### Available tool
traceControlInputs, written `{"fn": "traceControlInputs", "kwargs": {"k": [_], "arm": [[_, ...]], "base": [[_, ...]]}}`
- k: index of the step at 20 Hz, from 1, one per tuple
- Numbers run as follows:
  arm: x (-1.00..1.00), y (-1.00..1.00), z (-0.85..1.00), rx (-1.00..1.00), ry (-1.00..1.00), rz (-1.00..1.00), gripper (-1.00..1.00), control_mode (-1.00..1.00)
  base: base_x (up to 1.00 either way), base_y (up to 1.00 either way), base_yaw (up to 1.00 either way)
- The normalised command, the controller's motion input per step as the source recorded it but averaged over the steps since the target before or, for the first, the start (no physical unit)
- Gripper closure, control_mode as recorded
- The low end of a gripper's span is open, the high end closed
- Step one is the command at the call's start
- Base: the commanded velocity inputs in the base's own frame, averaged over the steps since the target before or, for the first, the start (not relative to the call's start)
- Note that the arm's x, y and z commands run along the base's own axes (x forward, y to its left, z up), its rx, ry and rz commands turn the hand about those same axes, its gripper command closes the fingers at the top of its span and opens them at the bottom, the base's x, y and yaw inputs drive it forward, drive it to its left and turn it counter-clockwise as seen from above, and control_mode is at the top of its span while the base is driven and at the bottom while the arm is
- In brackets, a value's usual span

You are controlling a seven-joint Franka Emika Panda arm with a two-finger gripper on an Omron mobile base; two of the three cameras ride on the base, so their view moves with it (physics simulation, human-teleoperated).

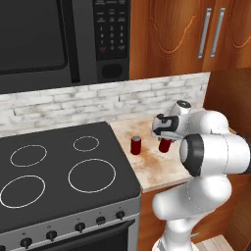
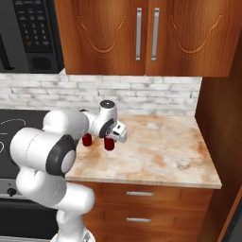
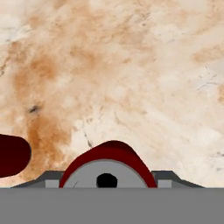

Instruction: Four empty soda cans are scattered around the kitchen. Gather all the cans and cluster them next to the stove for recycling.

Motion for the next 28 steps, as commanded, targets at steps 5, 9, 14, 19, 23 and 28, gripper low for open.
{"fn": "traceControlInputs", "kwargs": {"k": [5, 9, 14, 19, 23, 28], "arm": [[0.01, 0.60, -0.05, -0.04, 0.08, -0.05, 1.00, -1.00], [0.00, 0.46, -0.20, 0.00, 0.00, -0.25, 1.00, -1.00], [0.00, 0.34, -0.16, 0.01, 0.02, -0.30, 1.00, -1.00], [0.00, 0.33, -0.10, 0.04, 0.00, -0.30, 1.00, -1.00], [0.00, 0.30, -0.01, 0.10, 0.00, -0.30, 1.00, -1.00], [-0.29, 0.22, -0.11, 0.10, 0.00, -0.25, 1.00, -1.00]], "base": [[0.00, 0.00, 0.00], [0.00, 0.00, 0.00], [0.00, 0.00, 0.00], [0.00, 0.00, 0.00], [0.00, 0.00, 0.00], [0.00, 0.00, 0.00]]}}
